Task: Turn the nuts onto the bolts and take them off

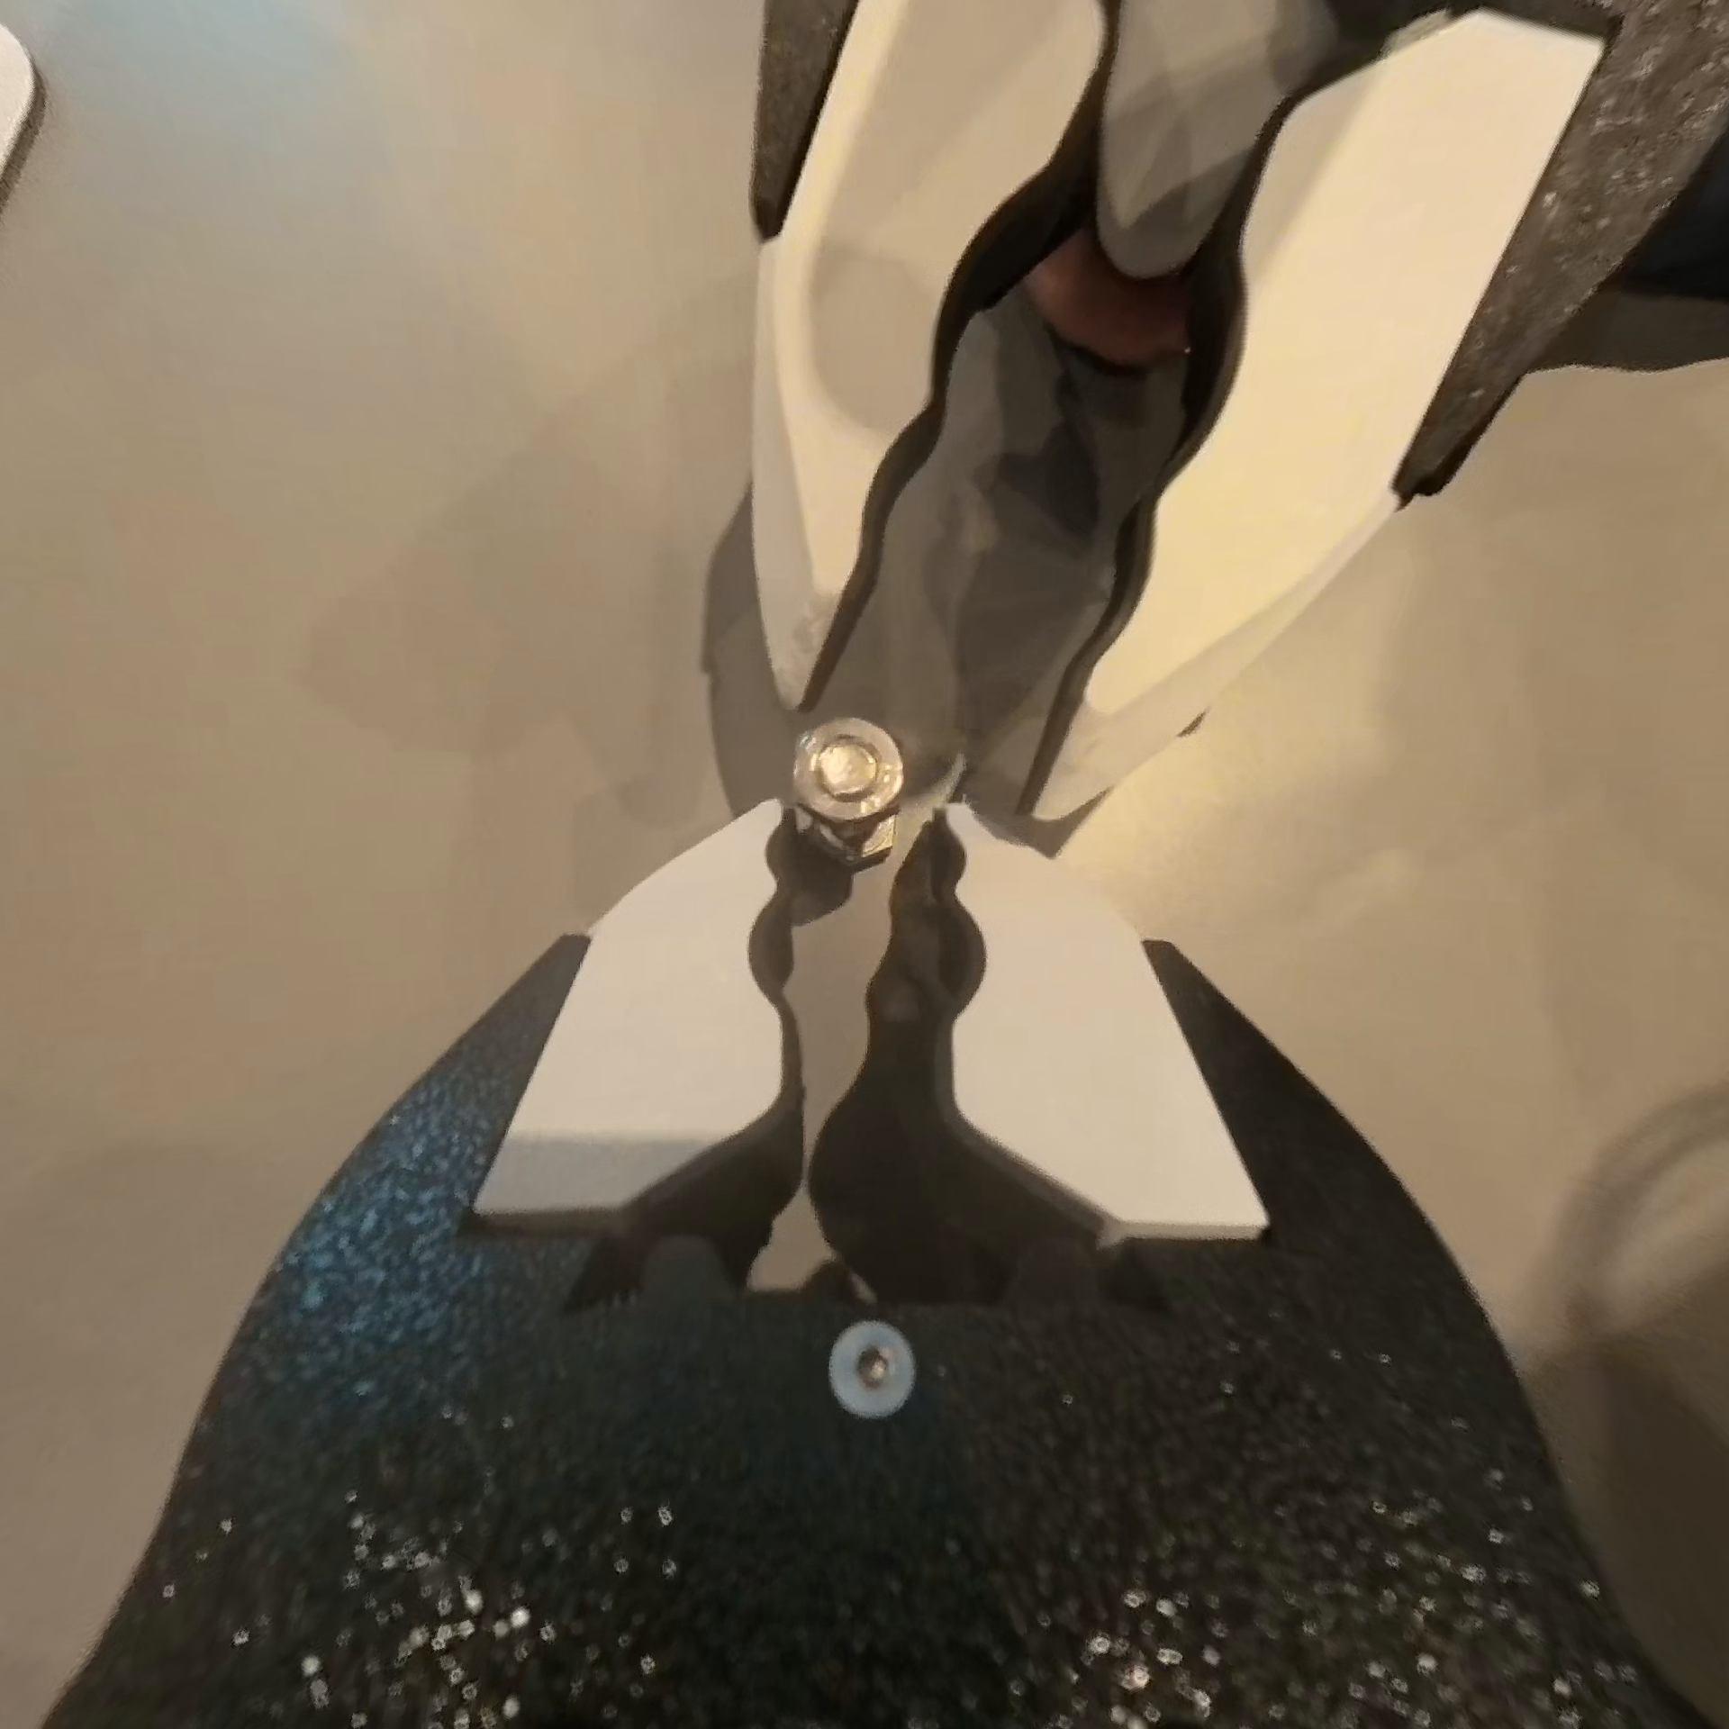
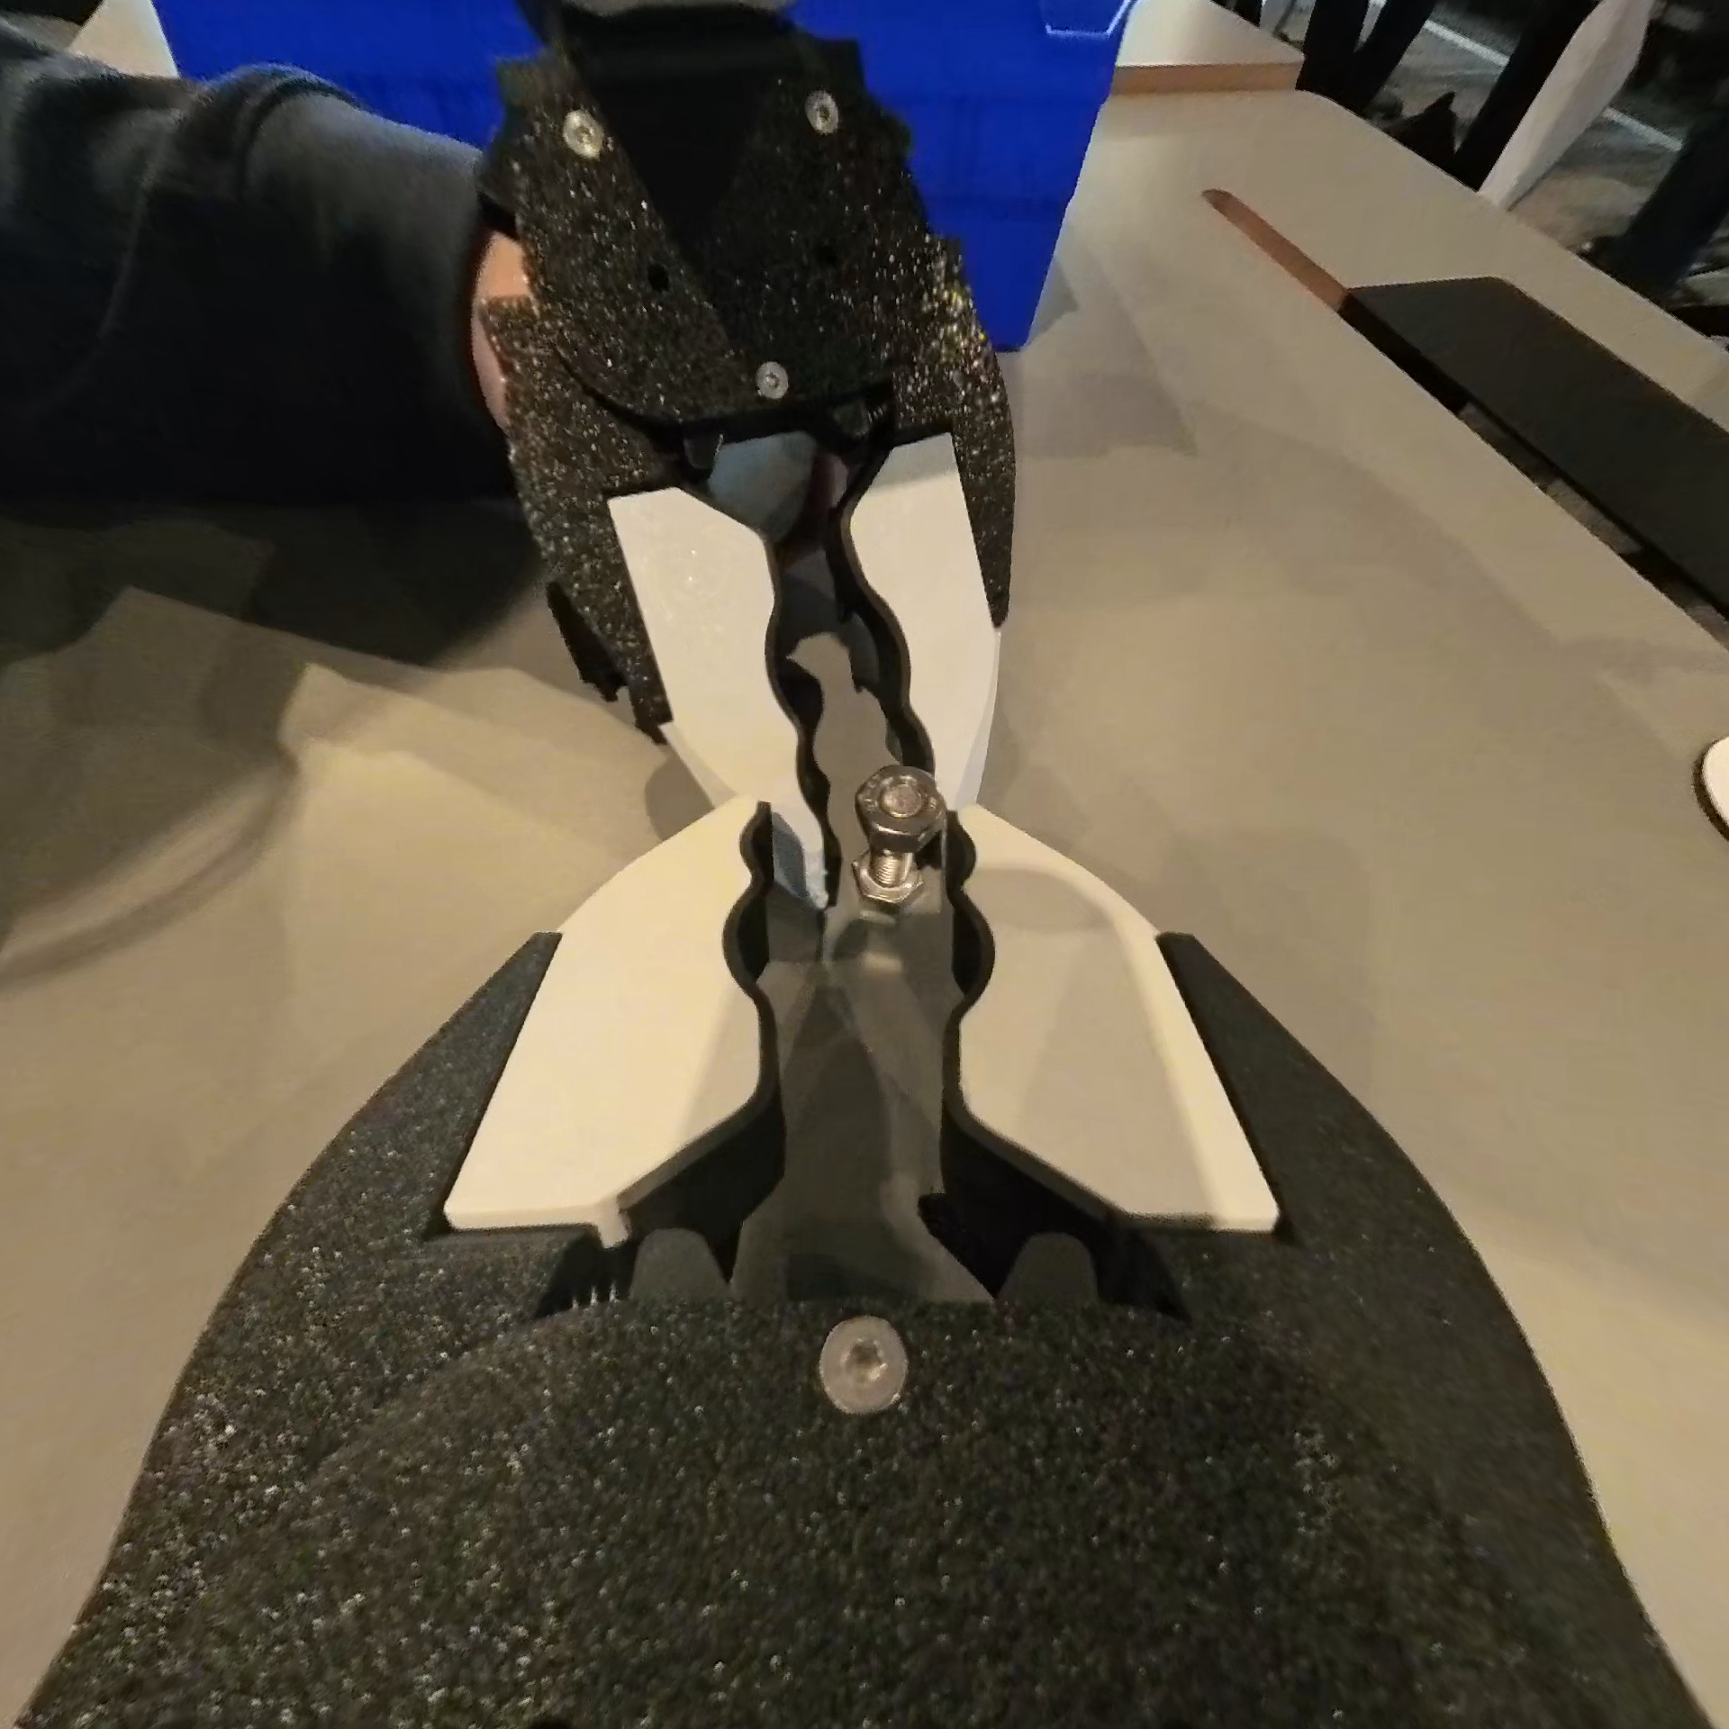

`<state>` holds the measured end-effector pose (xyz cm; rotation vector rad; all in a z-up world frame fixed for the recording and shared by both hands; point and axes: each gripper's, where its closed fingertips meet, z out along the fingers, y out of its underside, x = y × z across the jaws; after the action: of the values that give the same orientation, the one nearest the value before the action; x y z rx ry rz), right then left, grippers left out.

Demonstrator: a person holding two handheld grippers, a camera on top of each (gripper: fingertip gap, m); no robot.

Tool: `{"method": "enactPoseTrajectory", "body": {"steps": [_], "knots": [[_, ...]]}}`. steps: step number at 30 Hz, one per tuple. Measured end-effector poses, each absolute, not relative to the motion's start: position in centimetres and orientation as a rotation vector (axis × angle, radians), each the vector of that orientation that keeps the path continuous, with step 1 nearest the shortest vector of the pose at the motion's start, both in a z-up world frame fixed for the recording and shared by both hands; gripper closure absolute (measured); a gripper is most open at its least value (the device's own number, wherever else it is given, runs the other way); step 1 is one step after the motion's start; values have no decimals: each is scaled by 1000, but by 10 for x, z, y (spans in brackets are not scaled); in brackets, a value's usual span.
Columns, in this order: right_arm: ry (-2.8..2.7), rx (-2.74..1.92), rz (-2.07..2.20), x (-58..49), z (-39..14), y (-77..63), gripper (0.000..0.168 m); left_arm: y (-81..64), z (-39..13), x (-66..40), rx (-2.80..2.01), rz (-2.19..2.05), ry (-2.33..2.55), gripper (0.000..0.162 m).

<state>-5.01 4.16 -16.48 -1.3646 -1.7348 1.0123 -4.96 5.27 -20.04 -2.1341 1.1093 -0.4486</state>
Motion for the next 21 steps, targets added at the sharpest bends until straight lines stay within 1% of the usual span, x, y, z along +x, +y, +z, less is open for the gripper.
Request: {"method": "enactPoseTrajectory", "body": {"steps": [5, 9, 11, 16, 21], "knots": [[-1741, -1365, 1013, -50, -165, 41, 134, 55, -200, -54, -2173, -476, 1046, 132], [-1747, -1362, 1017, -50, -166, 40, 135, 55, -200, -57, -2166, -431, 1074, 140], [-1747, -1357, 1022, -50, -165, 40, 134, 54, -201, -57, -2161, -415, 1097, 149], [-1744, -1362, 1025, -50, -165, 40, 130, 54, -201, -57, -2150, -447, 1087, 150], [-1731, -1362, 1043, -49, -163, 41, 130, 54, -201, -54, -2132, -417, 1124, 145]]}}
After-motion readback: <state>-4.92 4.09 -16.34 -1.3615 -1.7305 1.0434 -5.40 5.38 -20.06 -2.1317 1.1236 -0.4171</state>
